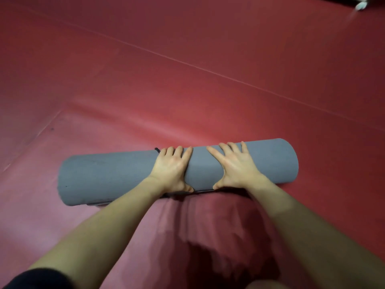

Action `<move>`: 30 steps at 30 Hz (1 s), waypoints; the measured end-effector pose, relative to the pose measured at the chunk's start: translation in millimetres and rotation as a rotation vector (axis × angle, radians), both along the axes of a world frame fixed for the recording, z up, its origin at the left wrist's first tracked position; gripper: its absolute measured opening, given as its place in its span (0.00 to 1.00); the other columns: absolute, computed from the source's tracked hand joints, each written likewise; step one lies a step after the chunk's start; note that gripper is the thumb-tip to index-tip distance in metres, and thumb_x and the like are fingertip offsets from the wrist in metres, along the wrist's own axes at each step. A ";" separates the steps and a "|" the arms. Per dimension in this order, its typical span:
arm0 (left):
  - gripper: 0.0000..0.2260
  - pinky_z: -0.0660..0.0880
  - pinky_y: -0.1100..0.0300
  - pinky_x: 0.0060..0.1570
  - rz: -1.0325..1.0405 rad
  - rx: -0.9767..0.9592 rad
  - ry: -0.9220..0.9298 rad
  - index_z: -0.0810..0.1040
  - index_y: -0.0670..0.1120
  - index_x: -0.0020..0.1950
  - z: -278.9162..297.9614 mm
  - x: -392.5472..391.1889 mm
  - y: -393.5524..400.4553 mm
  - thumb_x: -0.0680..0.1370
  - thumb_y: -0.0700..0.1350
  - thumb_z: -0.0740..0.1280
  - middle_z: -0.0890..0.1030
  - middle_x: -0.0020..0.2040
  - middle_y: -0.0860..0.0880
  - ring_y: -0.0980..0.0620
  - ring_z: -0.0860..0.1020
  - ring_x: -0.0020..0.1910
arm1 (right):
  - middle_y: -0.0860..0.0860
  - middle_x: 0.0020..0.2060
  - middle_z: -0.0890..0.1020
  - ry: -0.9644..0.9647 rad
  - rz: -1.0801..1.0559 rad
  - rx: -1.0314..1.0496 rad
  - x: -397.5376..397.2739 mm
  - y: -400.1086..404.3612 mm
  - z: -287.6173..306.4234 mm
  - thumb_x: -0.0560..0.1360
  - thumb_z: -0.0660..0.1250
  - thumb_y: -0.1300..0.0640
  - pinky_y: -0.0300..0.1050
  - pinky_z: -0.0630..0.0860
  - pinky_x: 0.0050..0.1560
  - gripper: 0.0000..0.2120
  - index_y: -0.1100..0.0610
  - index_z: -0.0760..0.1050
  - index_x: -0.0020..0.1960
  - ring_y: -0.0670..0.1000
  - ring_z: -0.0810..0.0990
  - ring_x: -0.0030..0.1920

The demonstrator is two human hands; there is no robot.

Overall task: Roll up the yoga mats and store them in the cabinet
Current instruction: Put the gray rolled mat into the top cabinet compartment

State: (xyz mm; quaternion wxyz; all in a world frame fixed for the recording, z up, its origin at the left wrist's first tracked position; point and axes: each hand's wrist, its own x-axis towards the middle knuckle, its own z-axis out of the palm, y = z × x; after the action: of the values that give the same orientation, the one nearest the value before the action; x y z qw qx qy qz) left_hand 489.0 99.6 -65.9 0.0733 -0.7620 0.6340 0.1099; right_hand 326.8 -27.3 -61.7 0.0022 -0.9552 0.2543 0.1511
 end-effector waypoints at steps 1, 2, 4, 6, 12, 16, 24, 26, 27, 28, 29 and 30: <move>0.54 0.63 0.51 0.63 -0.009 -0.013 -0.003 0.56 0.45 0.76 7.4 -0.9 1.9 0.59 0.70 0.71 0.68 0.68 0.45 0.43 0.69 0.62 | 0.57 0.71 0.65 -0.007 -0.012 -0.012 -2.5 3.6 8.2 0.55 0.72 0.30 0.65 0.53 0.69 0.56 0.46 0.52 0.76 0.59 0.62 0.70; 0.54 0.63 0.51 0.63 -0.015 -0.025 -0.001 0.57 0.44 0.75 17.8 -1.4 3.4 0.58 0.70 0.71 0.69 0.67 0.44 0.42 0.70 0.62 | 0.57 0.71 0.65 -0.015 -0.021 -0.027 -5.3 7.1 18.8 0.55 0.72 0.31 0.66 0.53 0.69 0.56 0.47 0.53 0.76 0.60 0.62 0.70; 0.55 0.65 0.48 0.62 -0.034 -0.051 -0.014 0.61 0.43 0.74 49.4 -1.7 5.9 0.55 0.69 0.74 0.72 0.65 0.42 0.40 0.72 0.60 | 0.59 0.70 0.66 -0.033 -0.045 -0.045 -10.3 13.2 50.7 0.54 0.74 0.31 0.67 0.54 0.68 0.56 0.47 0.56 0.76 0.61 0.63 0.70; 0.56 0.70 0.47 0.58 -0.052 -0.088 -0.031 0.67 0.41 0.71 91.0 -1.6 7.8 0.51 0.69 0.75 0.75 0.61 0.39 0.38 0.75 0.56 | 0.61 0.66 0.71 -0.077 -0.075 -0.089 -16.2 16.7 91.0 0.49 0.76 0.31 0.70 0.59 0.65 0.58 0.49 0.62 0.74 0.63 0.69 0.66; 0.56 0.73 0.45 0.55 -0.118 -0.170 -0.039 0.72 0.38 0.67 252.4 -2.3 8.9 0.47 0.67 0.77 0.77 0.58 0.36 0.35 0.77 0.52 | 0.62 0.61 0.75 -0.215 -0.125 -0.152 -29.2 25.7 243.3 0.42 0.77 0.32 0.71 0.65 0.58 0.60 0.50 0.68 0.71 0.65 0.74 0.61; 0.56 0.74 0.44 0.54 -0.141 -0.188 -0.044 0.71 0.38 0.67 366.3 -1.5 11.6 0.46 0.67 0.78 0.77 0.58 0.36 0.34 0.77 0.52 | 0.62 0.61 0.75 -0.223 -0.158 -0.162 -32.0 33.3 357.8 0.42 0.77 0.31 0.71 0.66 0.58 0.60 0.50 0.68 0.71 0.65 0.74 0.61; 0.55 0.74 0.44 0.54 -0.235 -0.292 -0.053 0.71 0.38 0.67 585.2 2.7 17.8 0.48 0.66 0.77 0.76 0.58 0.35 0.34 0.77 0.53 | 0.62 0.64 0.74 -0.282 -0.230 -0.224 -37.4 52.9 580.8 0.44 0.77 0.32 0.72 0.61 0.62 0.59 0.48 0.64 0.72 0.65 0.72 0.64; 0.54 0.74 0.45 0.53 -0.268 -0.322 -0.053 0.72 0.37 0.66 627.2 4.6 19.3 0.48 0.66 0.77 0.77 0.58 0.35 0.34 0.77 0.52 | 0.62 0.64 0.73 -0.298 -0.237 -0.253 -39.3 58.3 625.9 0.46 0.76 0.31 0.71 0.60 0.63 0.59 0.47 0.63 0.73 0.64 0.71 0.64; 0.53 0.75 0.45 0.52 -0.286 -0.332 -0.056 0.73 0.37 0.66 649.0 5.0 19.5 0.48 0.66 0.77 0.77 0.57 0.35 0.34 0.77 0.51 | 0.62 0.64 0.73 -0.303 -0.247 -0.272 -40.7 61.7 648.5 0.46 0.76 0.31 0.71 0.59 0.64 0.59 0.47 0.62 0.73 0.64 0.71 0.64; 0.53 0.75 0.44 0.52 -0.298 -0.338 -0.058 0.73 0.37 0.66 663.3 5.3 19.5 0.47 0.66 0.77 0.77 0.57 0.35 0.34 0.78 0.51 | 0.62 0.64 0.73 -0.306 -0.253 -0.283 -41.3 64.2 663.4 0.46 0.76 0.31 0.70 0.60 0.64 0.59 0.47 0.62 0.73 0.64 0.71 0.64; 0.54 0.75 0.44 0.52 -0.309 -0.341 -0.060 0.73 0.37 0.66 676.8 5.5 18.5 0.47 0.66 0.77 0.77 0.57 0.35 0.34 0.78 0.51 | 0.62 0.64 0.73 -0.304 -0.266 -0.290 -42.2 66.3 677.4 0.45 0.76 0.31 0.70 0.60 0.64 0.59 0.46 0.62 0.73 0.64 0.71 0.64; 0.54 0.75 0.44 0.52 -0.330 -0.352 -0.064 0.73 0.38 0.66 690.9 6.0 16.0 0.47 0.66 0.77 0.77 0.57 0.35 0.34 0.78 0.52 | 0.62 0.64 0.73 -0.305 -0.282 -0.302 -43.2 67.6 691.8 0.45 0.76 0.31 0.69 0.61 0.63 0.59 0.46 0.62 0.73 0.64 0.72 0.63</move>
State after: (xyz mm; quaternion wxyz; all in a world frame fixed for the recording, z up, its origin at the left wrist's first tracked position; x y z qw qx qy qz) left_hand 495.0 115.5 625.0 -0.0236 -0.6523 0.7565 -0.0399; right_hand 283.6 40.3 630.1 -0.0812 -0.9116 0.4013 -0.0360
